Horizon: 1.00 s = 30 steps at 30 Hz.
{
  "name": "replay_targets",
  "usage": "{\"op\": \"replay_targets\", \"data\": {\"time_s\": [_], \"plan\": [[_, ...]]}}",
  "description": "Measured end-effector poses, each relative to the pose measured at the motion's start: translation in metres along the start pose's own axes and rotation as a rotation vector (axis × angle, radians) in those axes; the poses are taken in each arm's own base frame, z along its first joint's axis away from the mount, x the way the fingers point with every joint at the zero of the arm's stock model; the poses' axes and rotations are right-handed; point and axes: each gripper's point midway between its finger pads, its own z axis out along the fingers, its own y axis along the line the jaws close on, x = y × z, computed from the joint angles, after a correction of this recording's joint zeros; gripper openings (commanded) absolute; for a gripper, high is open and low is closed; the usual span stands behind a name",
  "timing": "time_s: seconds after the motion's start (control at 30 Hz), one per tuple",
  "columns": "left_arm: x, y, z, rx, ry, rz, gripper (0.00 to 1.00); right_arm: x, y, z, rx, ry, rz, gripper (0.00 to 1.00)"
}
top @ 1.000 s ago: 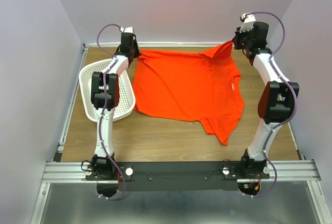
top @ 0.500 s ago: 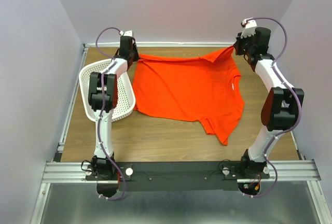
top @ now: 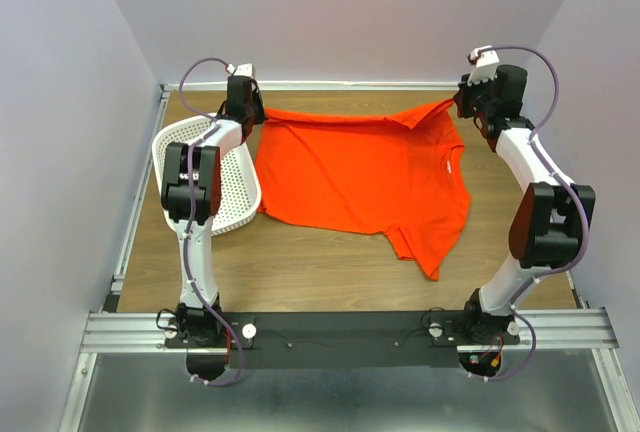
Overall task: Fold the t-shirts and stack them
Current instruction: Flatten the tshirt out
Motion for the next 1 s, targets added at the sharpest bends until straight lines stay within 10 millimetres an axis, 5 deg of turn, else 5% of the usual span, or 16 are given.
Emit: {"op": "replay_targets", "data": {"time_s": [0.27, 1.0], "plan": [[0.022, 0.006, -0.007, -0.009, 0.039, 0.005, 0.0, 0.009, 0.003, -0.013, 0.0, 0.004, -0.006, 0.01], [0.021, 0.0, -0.025, 0.042, 0.033, 0.005, 0.0, 0.024, 0.002, -0.034, 0.002, 0.017, 0.0, 0.01]]}}
